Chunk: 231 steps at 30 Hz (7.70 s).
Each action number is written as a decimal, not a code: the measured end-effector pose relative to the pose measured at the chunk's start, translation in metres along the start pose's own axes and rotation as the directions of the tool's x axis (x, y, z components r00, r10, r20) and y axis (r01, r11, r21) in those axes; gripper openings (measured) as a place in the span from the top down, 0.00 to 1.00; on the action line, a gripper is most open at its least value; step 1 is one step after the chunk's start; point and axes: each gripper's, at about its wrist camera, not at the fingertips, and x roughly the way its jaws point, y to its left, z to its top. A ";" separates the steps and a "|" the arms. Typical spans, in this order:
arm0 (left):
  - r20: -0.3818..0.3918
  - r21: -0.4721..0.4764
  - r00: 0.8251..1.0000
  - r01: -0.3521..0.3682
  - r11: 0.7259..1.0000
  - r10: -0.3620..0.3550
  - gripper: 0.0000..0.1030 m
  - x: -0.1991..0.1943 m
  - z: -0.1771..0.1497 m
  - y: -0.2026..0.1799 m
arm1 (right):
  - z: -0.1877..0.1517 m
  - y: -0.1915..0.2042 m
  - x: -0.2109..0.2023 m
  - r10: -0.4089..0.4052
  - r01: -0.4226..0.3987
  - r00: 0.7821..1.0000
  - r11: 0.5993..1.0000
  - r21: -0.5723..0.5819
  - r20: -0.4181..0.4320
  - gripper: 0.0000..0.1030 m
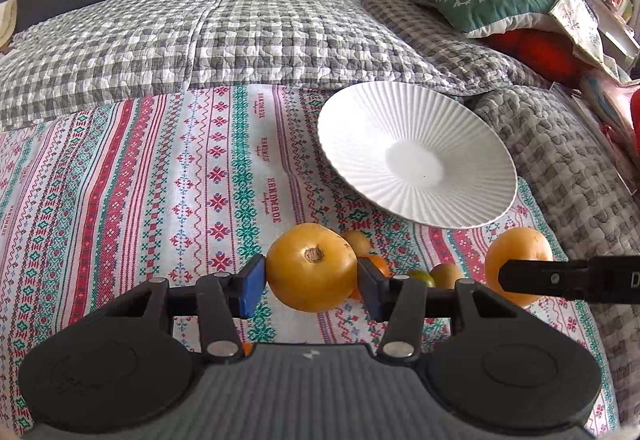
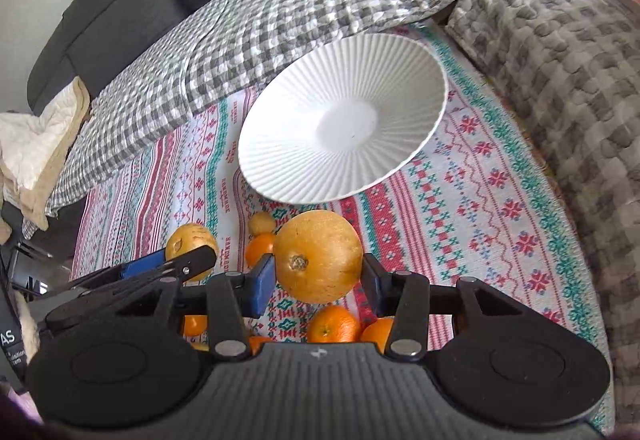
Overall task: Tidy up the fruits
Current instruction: 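Lift the grapefruit with the left tool while the right tool grasps a large grapefruit, then lower both grapefruits onto the white plate and open both tools, then move both tools back over the remaining fruit, then grasp a tan fruit with the right tool while the left tool grasps a yellow orange, then carry both fruits to the white plate and open both tools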
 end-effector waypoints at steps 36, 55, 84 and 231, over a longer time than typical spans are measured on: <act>0.145 0.175 0.983 0.082 0.981 -0.108 0.56 0.084 0.040 -0.065 | 0.075 -0.036 0.048 0.055 -0.057 0.992 0.998 0.018 0.117 0.59; 0.163 0.183 0.980 0.088 0.979 -0.119 0.56 0.092 0.040 -0.067 | 0.076 -0.038 0.057 0.075 -0.077 0.991 0.997 0.014 0.115 0.57; 0.077 0.134 0.996 0.033 0.990 -0.044 0.06 -0.008 0.002 -0.041 | 0.016 -0.008 -0.043 -0.103 0.130 0.978 0.981 -0.141 0.183 0.06; 0.140 0.053 0.986 0.079 0.995 -0.086 0.80 -0.023 -0.018 -0.040 | -0.006 0.007 -0.028 0.010 0.066 0.960 0.964 -0.259 0.281 0.76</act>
